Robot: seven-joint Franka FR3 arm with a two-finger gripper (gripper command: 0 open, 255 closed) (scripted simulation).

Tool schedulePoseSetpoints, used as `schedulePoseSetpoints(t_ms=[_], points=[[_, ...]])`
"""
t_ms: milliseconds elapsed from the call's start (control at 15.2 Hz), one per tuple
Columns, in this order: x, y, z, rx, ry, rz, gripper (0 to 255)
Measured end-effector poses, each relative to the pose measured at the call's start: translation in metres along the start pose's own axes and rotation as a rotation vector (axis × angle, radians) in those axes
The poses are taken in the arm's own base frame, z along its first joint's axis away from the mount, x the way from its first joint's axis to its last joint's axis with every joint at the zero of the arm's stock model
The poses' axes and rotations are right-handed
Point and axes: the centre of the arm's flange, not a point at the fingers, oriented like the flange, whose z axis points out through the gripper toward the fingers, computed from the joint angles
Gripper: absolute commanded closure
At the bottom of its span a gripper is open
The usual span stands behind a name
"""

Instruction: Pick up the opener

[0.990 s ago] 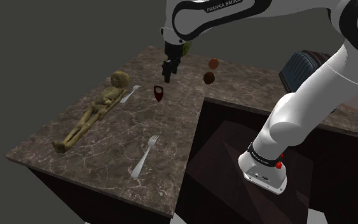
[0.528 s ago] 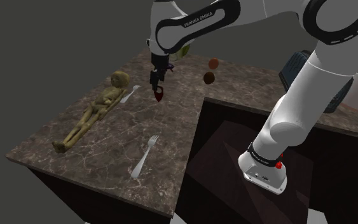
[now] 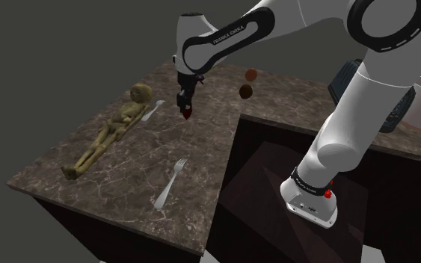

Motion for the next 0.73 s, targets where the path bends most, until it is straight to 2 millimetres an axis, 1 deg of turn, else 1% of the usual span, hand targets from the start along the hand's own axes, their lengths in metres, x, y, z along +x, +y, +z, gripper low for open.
schedulePoseSetpoints(t_ms=[594,726], points=[[0.0,0.0004,0.001,0.0,0.0,0.0,255],[0.0003,-0.0001,-0.0056,0.0,0.0,0.0,255]])
